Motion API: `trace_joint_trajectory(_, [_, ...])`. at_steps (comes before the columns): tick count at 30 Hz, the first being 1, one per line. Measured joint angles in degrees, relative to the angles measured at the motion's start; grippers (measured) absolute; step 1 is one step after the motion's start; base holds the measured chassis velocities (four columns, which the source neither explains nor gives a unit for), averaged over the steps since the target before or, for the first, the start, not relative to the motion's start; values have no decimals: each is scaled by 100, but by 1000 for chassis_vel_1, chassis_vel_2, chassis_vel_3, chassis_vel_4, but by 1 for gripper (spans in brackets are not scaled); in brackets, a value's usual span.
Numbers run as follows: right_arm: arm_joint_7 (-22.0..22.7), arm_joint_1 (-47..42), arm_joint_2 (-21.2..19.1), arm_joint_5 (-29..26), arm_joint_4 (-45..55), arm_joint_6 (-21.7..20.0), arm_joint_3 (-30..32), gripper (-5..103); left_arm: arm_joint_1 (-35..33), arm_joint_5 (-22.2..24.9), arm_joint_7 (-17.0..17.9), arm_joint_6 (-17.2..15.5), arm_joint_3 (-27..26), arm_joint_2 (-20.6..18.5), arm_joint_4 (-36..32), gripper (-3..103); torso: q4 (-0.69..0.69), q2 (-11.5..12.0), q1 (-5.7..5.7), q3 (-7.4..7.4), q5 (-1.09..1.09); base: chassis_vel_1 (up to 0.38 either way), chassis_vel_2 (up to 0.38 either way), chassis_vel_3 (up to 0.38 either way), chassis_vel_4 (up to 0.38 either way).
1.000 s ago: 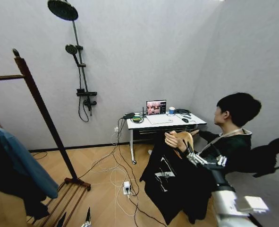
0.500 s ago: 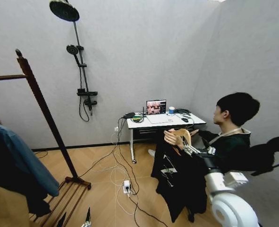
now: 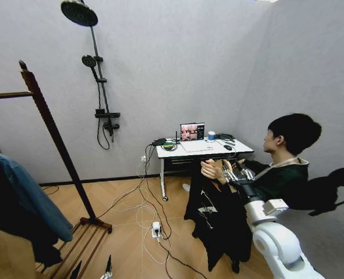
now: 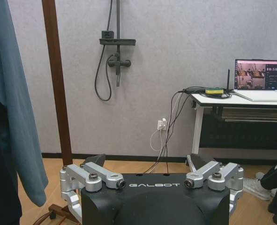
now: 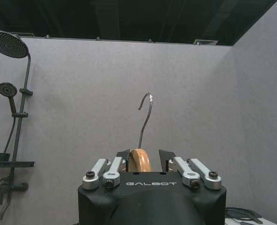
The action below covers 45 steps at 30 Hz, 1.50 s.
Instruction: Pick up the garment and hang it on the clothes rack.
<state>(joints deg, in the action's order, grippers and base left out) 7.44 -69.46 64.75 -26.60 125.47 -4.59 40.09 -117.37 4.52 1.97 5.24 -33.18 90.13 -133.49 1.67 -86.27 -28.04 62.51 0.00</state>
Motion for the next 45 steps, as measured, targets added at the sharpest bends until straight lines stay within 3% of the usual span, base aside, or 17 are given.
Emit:
trace_joint_trajectory(6, [-13, 2, 105, 221, -73, 257, 7, 21, 0, 0, 0, 0, 0, 0, 0, 100, 0, 0, 0, 0, 0, 0, 0, 0, 0])
trace_joint_trajectory(9, [-19, 39, 242, 664, -193, 633, 24, 10, 0, 0, 0, 0, 0, 0, 0, 100, -2, 0, 0, 0, 0, 0, 0, 0, 0])
trace_joint_trajectory(13, [16, 79, 354, 1192, -223, 932, 76, 10, 0, 0, 0, 0, 0, 0, 0, 100, 0, 0, 0, 0, 0, 0, 0, 0, 0])
trace_joint_trajectory(20, [16, 75, 372, 1310, -165, 1035, 98, 9, 0, 0, 0, 0, 0, 0, 0, 100, 1, -1, 0, -1, 0, 0, 0, 0, 0])
trace_joint_trajectory(27, [-42, 9, 381, 1138, -177, 1048, -26, 9, 0, 0, 0, 0, 0, 0, 0, 100, 0, -1, 0, -1, 0, 0, 0, 0, 0])
trace_joint_trajectory(34, [-501, -48, 393, 189, -189, 1043, -353, 9, 0, 0, 0, 0, 0, 0, 0, 100, -1, -1, 0, 0, 0, 0, 0, 0, 0])
trace_joint_trajectory(35, [-722, -55, 368, 43, -195, 1133, -408, 9, 0, 0, 0, -1, 0, 0, 0, 100, -1, -1, 0, 0, -1, 0, 0, 0, 0])
trace_joint_trajectory(40, [-871, -145, 303, -26, -180, 1248, -561, 9, 0, 0, 0, 0, 0, 0, 0, 100, 0, -1, 0, 0, 0, 0, 0, 0, 0])
trace_joint_trajectory(45, [-731, -120, 185, -31, -116, 1150, -612, 9, 0, 0, 0, 0, 0, 0, 0, 100, 0, -1, 0, 0, -1, 0, 0, 0, 0])
